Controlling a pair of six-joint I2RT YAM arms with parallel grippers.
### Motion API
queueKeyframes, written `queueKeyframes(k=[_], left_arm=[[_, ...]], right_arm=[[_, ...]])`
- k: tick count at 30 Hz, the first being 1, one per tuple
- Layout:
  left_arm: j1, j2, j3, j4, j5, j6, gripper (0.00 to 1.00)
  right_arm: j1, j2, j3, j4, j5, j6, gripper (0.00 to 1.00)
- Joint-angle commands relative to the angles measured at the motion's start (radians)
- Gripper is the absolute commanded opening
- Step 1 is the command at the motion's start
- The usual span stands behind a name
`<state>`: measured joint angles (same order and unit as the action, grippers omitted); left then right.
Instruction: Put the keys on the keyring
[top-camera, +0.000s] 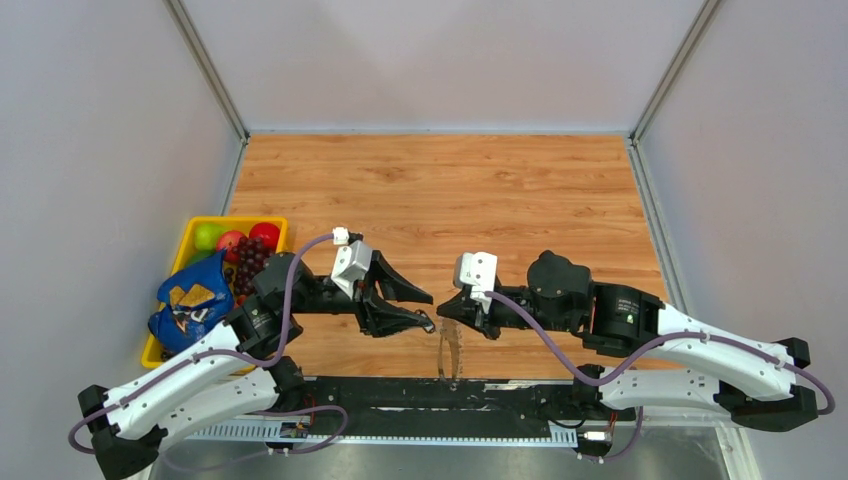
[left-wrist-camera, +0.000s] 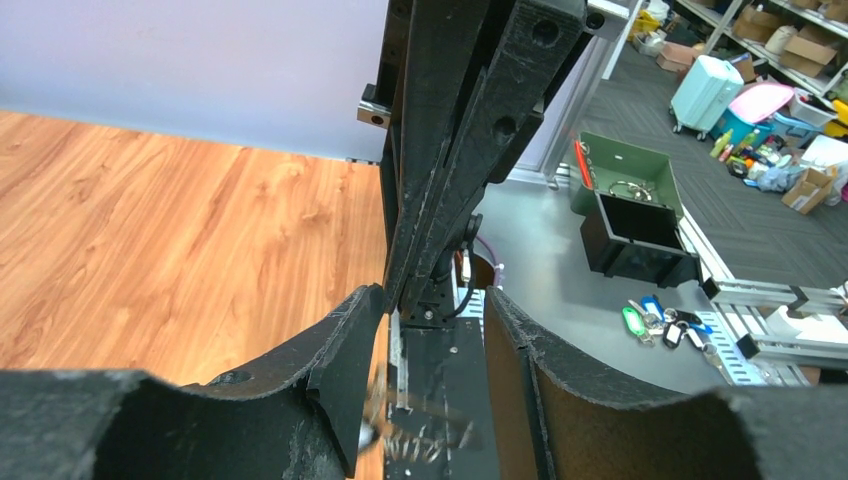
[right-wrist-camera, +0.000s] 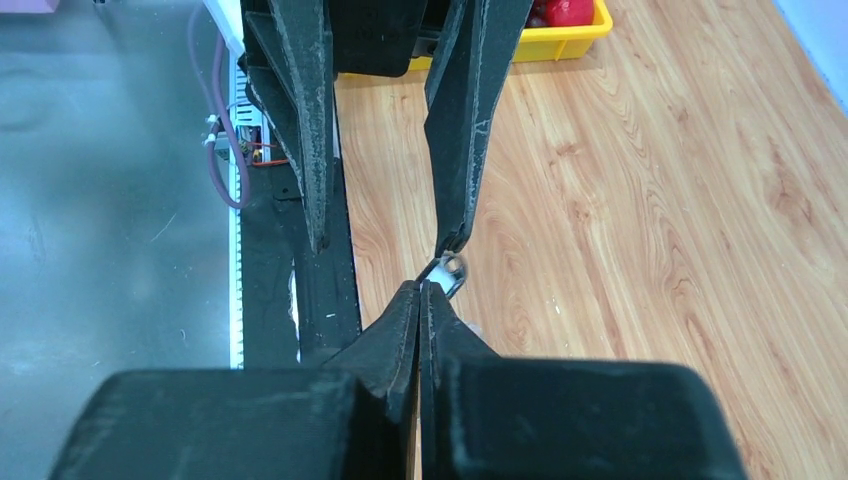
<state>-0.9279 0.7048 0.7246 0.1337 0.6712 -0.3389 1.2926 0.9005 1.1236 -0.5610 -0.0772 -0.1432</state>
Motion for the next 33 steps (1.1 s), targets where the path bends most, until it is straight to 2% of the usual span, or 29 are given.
queueKeyframes(k=[1,8,15,20,23,26,29,33], left_arm=[[-0.002,-0.006,-0.011,0.000,-0.004,-0.005,0.52],[-0.003,0.005,-0.025,-0.018,-0.031,0.011,0.52],[-0.002,-0.033,-0.029,-0.068,-0.065,0.029,0.52],[-0.003,-0.076,-0.026,-0.123,-0.101,0.063,0.52],[-0.002,-0.113,-0.027,-0.171,-0.126,0.077,0.52],[-0.002,-0.147,-0.028,-0.209,-0.156,0.099,0.53],[-0.002,-0.194,-0.031,-0.249,-0.209,0.117,0.53],[-0.002,-0.245,-0.043,-0.276,-0.267,0.127,0.56]], right_arm=[[-0.003,-0.014,0.054,0.061,0.027,0.008,0.00],[-0.002,-0.014,0.046,0.059,0.057,0.002,0.00],[-0.002,0.015,-0.051,0.052,0.149,0.017,0.01],[-0.001,0.063,-0.115,0.058,0.179,0.013,0.28],[-0.003,0.068,-0.153,0.082,0.184,0.003,0.39],[-0.002,0.047,-0.226,0.165,0.170,0.009,0.61],[-0.001,0.048,-0.283,0.240,0.117,-0.019,0.64],[-0.002,0.099,-0.343,0.267,-0.016,-0.139,0.65]])
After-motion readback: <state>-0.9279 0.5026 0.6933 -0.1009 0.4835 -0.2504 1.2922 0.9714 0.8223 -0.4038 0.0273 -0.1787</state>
